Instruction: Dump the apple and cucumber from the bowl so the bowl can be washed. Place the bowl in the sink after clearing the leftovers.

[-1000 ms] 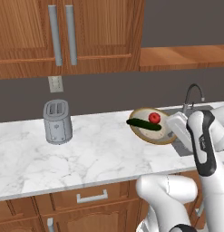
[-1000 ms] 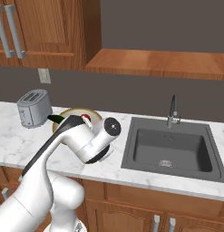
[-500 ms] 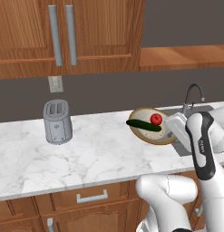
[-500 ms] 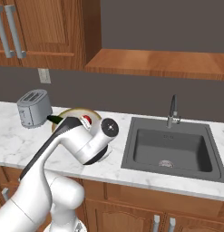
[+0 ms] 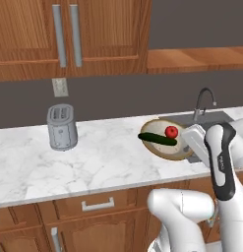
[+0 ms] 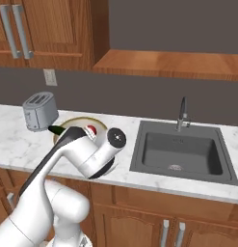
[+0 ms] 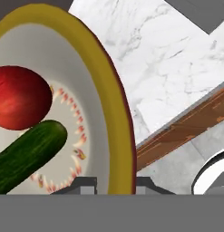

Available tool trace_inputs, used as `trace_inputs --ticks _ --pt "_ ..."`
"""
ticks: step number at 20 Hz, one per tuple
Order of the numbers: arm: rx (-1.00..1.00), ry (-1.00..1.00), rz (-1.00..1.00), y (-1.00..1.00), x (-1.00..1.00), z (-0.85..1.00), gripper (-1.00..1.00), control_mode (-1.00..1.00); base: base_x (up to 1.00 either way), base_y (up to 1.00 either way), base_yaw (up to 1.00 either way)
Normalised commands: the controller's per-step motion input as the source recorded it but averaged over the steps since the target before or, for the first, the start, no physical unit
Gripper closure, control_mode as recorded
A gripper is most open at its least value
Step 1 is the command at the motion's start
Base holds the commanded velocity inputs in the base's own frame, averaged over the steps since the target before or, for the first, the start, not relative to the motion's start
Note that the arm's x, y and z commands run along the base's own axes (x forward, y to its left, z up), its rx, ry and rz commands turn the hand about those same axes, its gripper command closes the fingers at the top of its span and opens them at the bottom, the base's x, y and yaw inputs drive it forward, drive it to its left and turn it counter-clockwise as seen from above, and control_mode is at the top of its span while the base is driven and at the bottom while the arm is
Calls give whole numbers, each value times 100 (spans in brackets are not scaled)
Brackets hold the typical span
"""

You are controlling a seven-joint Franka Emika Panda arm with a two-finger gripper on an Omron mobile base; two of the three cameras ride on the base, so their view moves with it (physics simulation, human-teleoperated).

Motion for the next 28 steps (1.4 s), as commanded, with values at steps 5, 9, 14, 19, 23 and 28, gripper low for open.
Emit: trace_inputs --ticks 5,9,14,19,23,28 --pt "0 0 0 0 0 0 100 100 -57 -52 0" --pt "0 0 0 0 0 0 100 100 -14 -73 -3" --pt "0 0 0 0 0 0 100 100 0 -86 -7" --pt "0 0 0 0 0 0 100 100 3 -88 -3" --pt "0 0 0 0 0 0 100 100 31 -60 0" --pt "0 0 0 0 0 0 100 100 48 -35 0"
